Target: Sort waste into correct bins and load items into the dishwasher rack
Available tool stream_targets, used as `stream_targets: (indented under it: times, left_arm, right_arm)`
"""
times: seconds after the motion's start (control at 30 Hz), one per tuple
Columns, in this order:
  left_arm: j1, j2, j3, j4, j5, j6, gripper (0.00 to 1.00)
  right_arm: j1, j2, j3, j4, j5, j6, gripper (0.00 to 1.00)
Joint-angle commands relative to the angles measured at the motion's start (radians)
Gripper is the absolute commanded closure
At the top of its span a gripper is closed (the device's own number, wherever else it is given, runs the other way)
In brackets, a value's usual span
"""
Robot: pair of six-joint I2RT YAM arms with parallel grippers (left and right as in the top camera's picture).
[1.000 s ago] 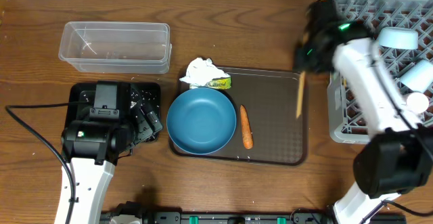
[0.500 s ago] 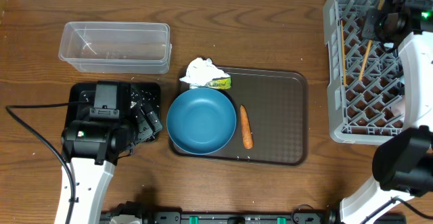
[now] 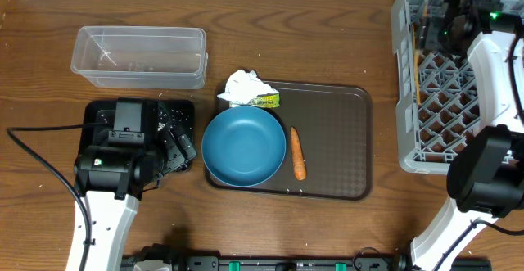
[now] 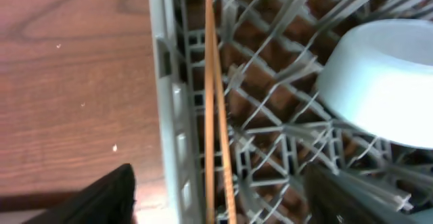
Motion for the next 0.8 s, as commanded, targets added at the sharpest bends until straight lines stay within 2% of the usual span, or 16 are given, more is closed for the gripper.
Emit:
stream_targets:
  times: [0.0, 0.23, 0.4, 0.53, 0.57, 0.77]
  left_arm:
    - [0.003, 0.0, 0.013, -0.001, -0.001, -0.009, 0.01]
    - [0.003, 0.0, 0.013, -0.001, -0.001, -0.009, 0.01]
    - [0.003, 0.0, 0.013, -0.001, -0.001, -0.009, 0.01]
    - [0.003, 0.0, 0.013, -0.001, -0.001, -0.009, 0.01]
    - [0.003, 0.0, 0.013, -0.001, -0.001, -0.009, 0.01]
    - [0.003, 0.0, 0.013, -0.001, -0.001, -0.009, 0.01]
  right_arm:
    - [0.022, -0.005, 0.01, -0.048, -0.021, 0.027, 0.17]
    - [0.073, -0.028, 0.01, -0.195, -0.193, 0.152, 0.19]
    - [0.163, -0.028, 0.0, -0.338, -0.373, 0.159, 0.18]
    - [0.298, -0.028, -0.055, -0.386, -0.356, 0.145, 0.14]
    - [0.335, -0.028, -0.077, -0.382, -0.34, 0.146, 0.01]
    - [0.511, -0.028, -0.215, -0.307, -0.203, 0.288, 0.01]
